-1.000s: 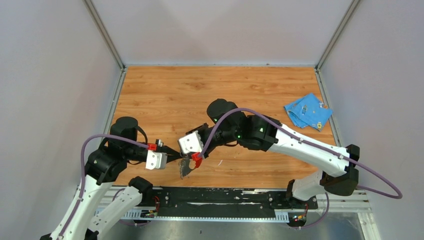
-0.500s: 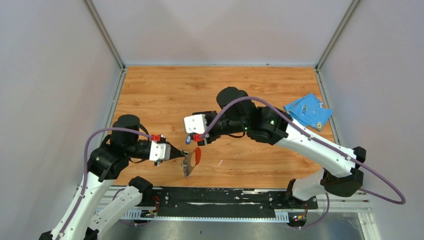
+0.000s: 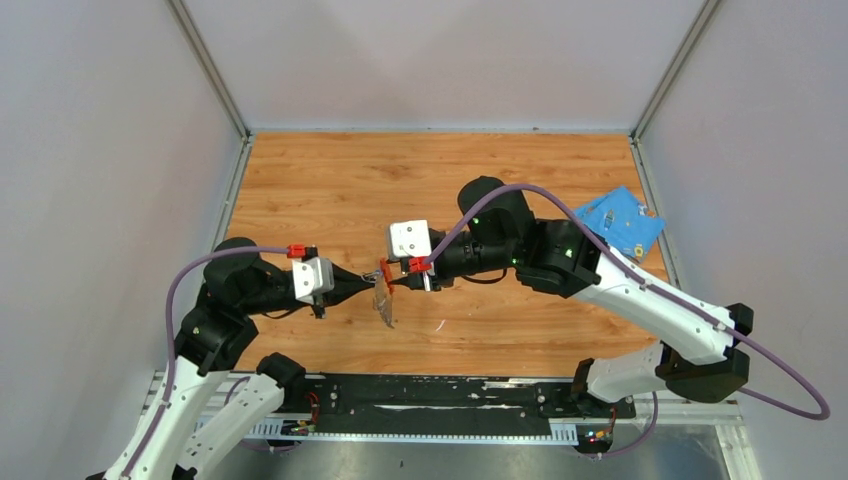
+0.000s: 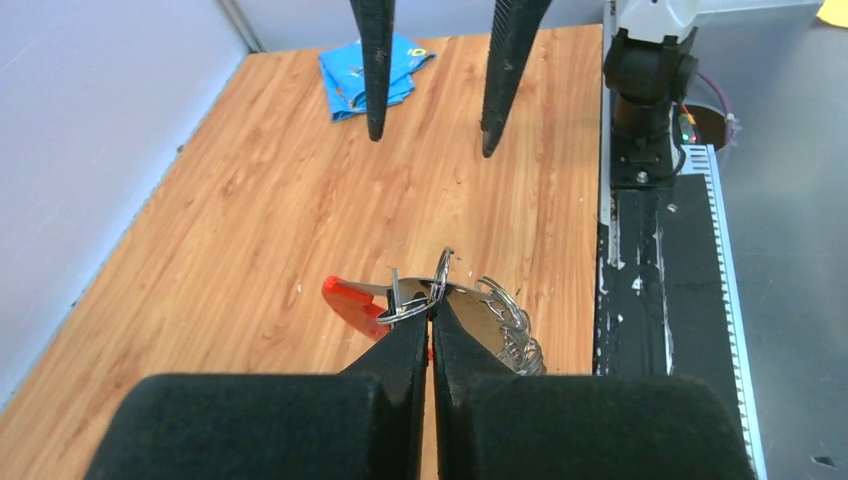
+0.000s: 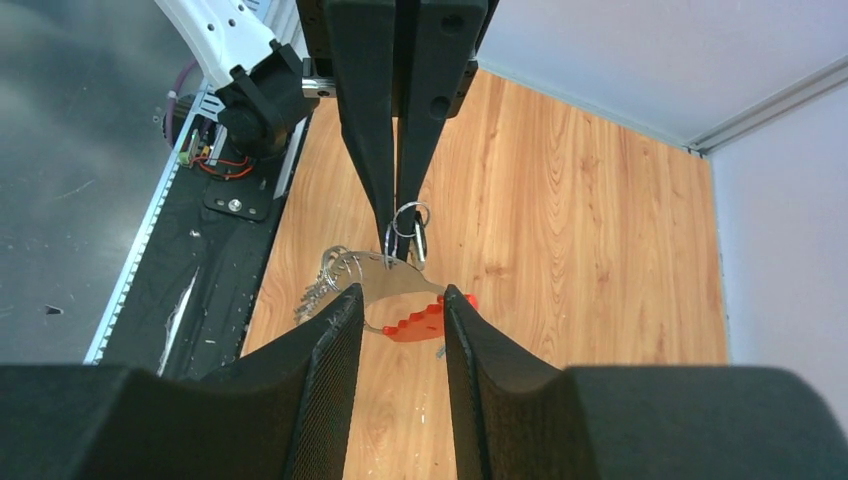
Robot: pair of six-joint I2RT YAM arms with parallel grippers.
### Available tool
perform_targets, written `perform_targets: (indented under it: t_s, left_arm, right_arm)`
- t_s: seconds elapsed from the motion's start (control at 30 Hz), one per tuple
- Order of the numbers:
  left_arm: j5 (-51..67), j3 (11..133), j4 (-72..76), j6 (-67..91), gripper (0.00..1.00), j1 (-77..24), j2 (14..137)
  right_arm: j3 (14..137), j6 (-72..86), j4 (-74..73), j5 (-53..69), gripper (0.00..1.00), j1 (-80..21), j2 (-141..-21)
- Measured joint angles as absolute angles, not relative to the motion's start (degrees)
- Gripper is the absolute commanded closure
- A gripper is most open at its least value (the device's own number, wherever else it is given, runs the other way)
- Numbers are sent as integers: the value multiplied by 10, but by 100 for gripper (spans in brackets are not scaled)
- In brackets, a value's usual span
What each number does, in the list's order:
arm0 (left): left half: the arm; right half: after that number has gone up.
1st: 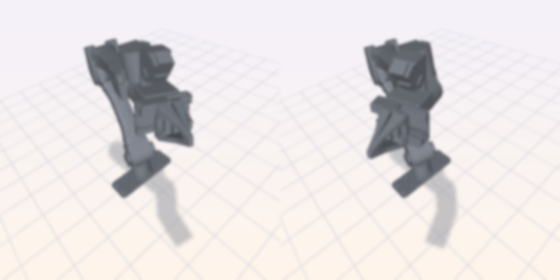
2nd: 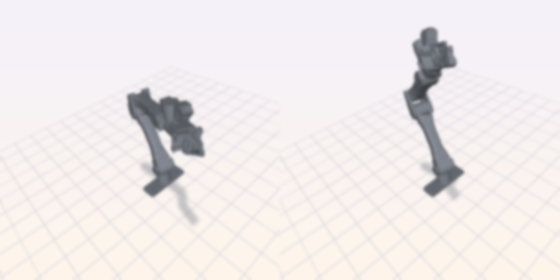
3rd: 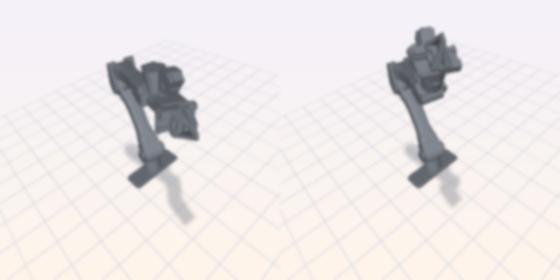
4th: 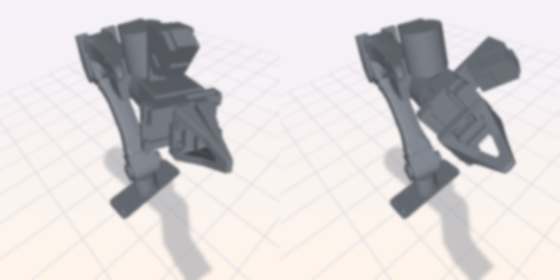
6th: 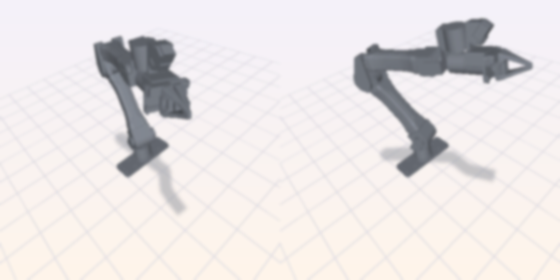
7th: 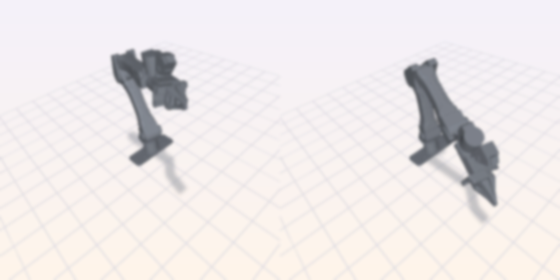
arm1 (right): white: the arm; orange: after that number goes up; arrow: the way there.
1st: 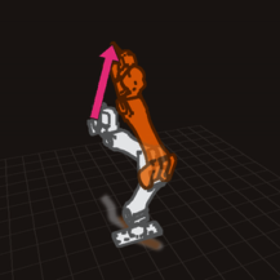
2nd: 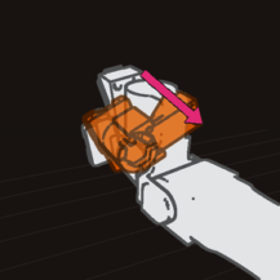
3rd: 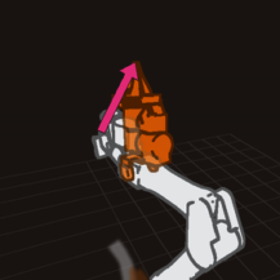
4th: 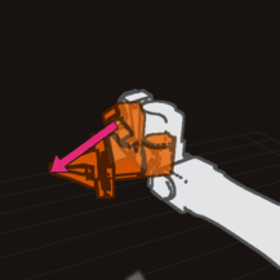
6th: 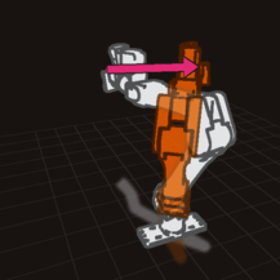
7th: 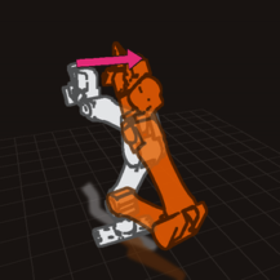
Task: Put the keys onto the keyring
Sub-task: Adjust the key on the keyring.
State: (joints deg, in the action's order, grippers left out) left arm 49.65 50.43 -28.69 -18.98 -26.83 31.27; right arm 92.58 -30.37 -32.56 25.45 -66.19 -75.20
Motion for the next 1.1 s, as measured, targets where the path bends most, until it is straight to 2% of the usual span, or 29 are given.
perform_targets:
  t_s: [0.4,0.77,1.1]
  left_arm:
    - [484,504,-279,-177,100,-268,313]
    - [481,504,-290,-198,100,-268,313]
    - [473,504,-294,-211,100,-268,313]
  right_arm:
    - [926,-293,-313,272,65,-662,-796]
    - [943,-293,-313,281,75,-662,-814]
    - [961,-294,-328,280,76,-662,-829]
